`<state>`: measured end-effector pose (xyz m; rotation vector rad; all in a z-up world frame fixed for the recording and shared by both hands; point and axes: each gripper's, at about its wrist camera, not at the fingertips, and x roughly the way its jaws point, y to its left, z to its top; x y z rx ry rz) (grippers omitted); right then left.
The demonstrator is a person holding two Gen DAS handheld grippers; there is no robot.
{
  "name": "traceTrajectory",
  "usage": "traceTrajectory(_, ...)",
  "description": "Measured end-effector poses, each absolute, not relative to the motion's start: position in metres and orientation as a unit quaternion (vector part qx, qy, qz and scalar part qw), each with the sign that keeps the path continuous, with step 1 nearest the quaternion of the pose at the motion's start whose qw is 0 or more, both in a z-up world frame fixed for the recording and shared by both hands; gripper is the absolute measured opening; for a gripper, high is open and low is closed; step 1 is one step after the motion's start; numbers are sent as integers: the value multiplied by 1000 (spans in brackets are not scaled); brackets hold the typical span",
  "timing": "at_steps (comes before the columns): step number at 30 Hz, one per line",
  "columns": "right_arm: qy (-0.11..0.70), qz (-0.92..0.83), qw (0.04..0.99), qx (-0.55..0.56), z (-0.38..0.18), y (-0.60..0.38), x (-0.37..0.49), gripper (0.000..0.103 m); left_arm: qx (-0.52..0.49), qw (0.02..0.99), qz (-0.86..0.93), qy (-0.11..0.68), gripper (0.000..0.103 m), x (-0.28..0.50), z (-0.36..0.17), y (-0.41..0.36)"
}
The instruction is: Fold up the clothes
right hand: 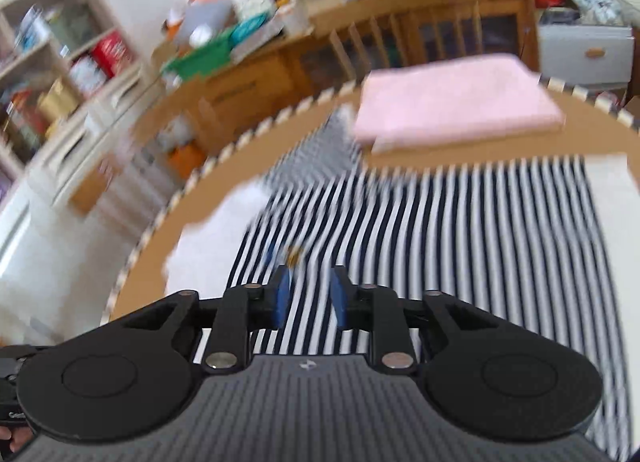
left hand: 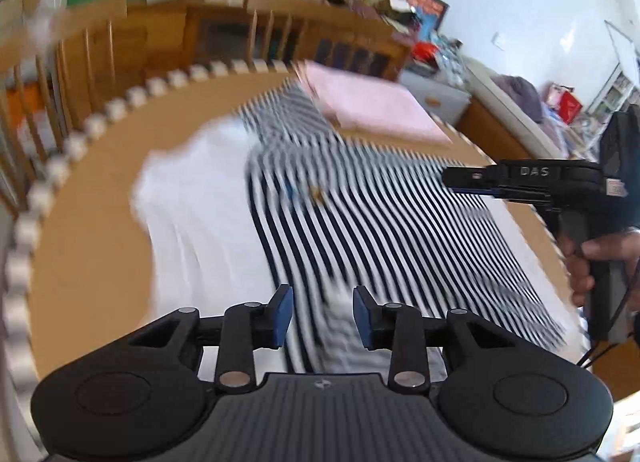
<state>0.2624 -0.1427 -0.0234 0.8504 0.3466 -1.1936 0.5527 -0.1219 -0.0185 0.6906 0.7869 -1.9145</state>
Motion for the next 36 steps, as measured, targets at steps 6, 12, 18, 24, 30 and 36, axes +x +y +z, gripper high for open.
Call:
traceTrajectory(6,154,-562,753,306,-27,-238,265,13,304,467,-807,195,32,508,-6,-253)
traceTrajectory(12,187,-535,749,344,-80,-297,280,13,313,480,-789,224,16,474,-35,-374)
traceTrajectory(18,165,-545,722,394,-118,-333,279,13,313,476,-787,237,16,456,-73,-443)
traceTrajectory(24,143,-537,702,446,-135,-354,272,15,334,458,-788,242,18,438,-99,-483)
traceTrajectory(30,99,-544,684,475,-142,-365,262,15,328,448,-789,262,24,432,-110,-504)
traceTrajectory(36,101,-540,692,468,-144,-375,260,15,342,420,-797,268,26,423,-121,-510)
